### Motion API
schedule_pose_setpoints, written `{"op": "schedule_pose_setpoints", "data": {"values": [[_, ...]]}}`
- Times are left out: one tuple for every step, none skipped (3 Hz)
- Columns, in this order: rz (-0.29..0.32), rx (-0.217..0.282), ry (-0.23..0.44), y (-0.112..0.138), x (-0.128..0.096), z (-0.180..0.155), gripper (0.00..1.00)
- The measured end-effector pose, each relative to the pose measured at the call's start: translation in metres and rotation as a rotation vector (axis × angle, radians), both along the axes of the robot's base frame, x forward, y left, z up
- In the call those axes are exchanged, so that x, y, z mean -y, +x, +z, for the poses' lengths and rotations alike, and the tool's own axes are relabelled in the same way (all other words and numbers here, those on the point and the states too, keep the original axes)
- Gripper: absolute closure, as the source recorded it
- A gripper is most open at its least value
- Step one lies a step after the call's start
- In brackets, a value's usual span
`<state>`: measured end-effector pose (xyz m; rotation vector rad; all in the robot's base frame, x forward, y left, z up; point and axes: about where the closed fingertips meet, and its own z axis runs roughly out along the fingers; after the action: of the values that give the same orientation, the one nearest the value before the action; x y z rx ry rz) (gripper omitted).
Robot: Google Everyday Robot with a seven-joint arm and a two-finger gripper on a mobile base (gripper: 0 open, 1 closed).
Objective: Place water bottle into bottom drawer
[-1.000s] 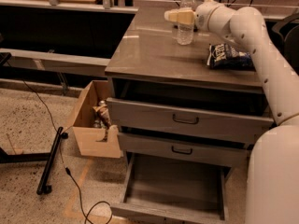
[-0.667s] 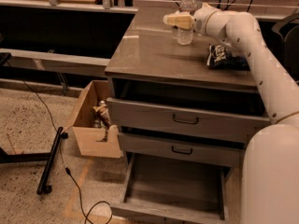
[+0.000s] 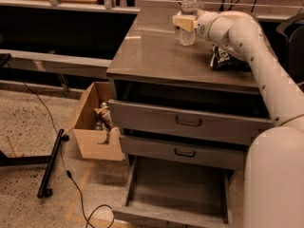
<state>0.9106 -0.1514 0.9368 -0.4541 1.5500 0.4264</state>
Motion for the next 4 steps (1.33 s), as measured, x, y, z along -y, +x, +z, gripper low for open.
{"op": "schedule_pose_setpoints", "data": {"values": [[0.008, -0.008, -0.005, -0.001, -0.001, -0.003, 0.62], [0.006, -0.045, -0.030, -0.003, 0.002, -0.011, 0.85], [0.007, -0.018, -0.046, -0.049, 0.019, 0.020, 1.00], [-0.028, 0.047, -0.001, -0.111, 0.034, 0.068, 1.00]]}}
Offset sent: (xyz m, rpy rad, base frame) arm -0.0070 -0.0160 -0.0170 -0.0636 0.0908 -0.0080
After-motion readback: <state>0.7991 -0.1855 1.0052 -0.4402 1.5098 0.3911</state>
